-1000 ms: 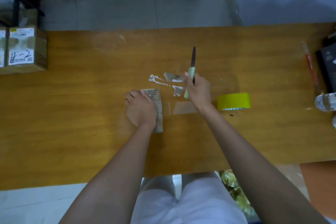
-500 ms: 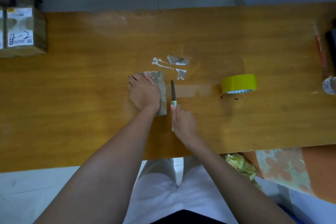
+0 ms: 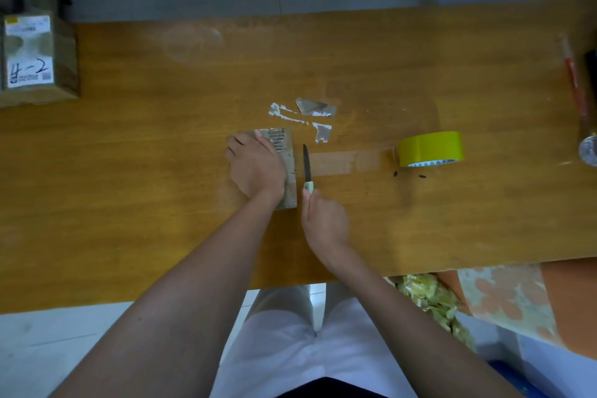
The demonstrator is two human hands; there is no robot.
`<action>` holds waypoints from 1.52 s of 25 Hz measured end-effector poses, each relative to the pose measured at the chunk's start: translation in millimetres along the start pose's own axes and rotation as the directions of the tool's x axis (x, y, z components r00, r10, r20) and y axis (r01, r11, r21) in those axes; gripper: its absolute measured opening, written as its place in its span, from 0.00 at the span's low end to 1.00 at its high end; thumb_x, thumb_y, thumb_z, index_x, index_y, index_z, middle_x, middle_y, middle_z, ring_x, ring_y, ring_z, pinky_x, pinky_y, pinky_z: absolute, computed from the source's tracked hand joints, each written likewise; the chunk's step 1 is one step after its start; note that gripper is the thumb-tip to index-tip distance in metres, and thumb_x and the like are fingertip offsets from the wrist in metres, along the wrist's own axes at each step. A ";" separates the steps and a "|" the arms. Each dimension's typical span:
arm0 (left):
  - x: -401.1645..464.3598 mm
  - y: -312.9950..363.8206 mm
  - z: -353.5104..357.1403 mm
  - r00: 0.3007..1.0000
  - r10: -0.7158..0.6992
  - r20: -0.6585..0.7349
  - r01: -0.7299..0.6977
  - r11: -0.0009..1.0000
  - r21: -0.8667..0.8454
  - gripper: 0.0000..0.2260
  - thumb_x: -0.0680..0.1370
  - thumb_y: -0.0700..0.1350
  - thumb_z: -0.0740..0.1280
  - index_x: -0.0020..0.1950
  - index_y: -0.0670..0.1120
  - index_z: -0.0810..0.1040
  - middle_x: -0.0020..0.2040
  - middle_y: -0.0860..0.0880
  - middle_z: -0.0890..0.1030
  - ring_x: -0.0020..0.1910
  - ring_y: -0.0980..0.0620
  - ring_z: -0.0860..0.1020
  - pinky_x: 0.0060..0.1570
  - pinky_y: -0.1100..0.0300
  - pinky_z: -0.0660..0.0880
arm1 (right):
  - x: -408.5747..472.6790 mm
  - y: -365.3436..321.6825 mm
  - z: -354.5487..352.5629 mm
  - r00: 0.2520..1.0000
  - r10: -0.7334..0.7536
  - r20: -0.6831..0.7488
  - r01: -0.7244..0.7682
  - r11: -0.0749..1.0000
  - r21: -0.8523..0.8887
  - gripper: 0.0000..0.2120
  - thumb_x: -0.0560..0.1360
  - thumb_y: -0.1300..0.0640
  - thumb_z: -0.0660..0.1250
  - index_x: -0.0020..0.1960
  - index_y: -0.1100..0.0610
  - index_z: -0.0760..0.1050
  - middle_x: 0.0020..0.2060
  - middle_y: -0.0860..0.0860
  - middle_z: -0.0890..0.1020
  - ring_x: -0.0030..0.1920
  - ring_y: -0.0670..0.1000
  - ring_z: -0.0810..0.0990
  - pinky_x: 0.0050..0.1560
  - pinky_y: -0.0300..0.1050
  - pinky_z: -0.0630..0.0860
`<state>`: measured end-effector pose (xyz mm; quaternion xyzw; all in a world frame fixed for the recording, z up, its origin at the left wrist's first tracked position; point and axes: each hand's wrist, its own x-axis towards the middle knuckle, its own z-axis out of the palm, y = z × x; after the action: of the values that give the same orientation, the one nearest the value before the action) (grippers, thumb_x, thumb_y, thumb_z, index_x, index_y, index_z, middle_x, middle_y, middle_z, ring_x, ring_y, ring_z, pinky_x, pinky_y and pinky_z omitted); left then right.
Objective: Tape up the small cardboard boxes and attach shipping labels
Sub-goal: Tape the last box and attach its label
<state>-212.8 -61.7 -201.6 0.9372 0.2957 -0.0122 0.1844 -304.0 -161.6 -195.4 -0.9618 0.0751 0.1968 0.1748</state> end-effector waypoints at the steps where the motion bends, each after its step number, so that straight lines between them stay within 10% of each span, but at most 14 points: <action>1: -0.4 0.1 -0.5 1.000 -0.001 0.006 0.001 1.000 -0.003 0.20 0.84 0.50 0.48 0.60 0.37 0.72 0.57 0.39 0.76 0.54 0.42 0.76 0.45 0.52 0.72 | 0.5 -1.8 -1.2 1.000 0.006 -0.002 -0.006 1.000 -0.005 0.20 0.84 0.46 0.46 0.44 0.54 0.72 0.28 0.47 0.74 0.25 0.45 0.72 0.25 0.39 0.68; 38: 0.5 2.1 -5.0 0.997 -0.007 0.072 0.008 1.000 -0.003 0.20 0.84 0.49 0.48 0.60 0.37 0.71 0.59 0.40 0.75 0.56 0.42 0.74 0.49 0.52 0.70 | -16.7 2.8 8.9 0.993 0.118 0.029 -0.118 0.993 -0.025 0.22 0.84 0.46 0.45 0.47 0.55 0.73 0.35 0.51 0.81 0.32 0.51 0.80 0.32 0.44 0.75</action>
<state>-211.6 -61.1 -196.3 0.9348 0.2925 -0.0460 0.1962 -322.9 -159.7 -197.1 -0.9546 0.1269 0.2220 0.1526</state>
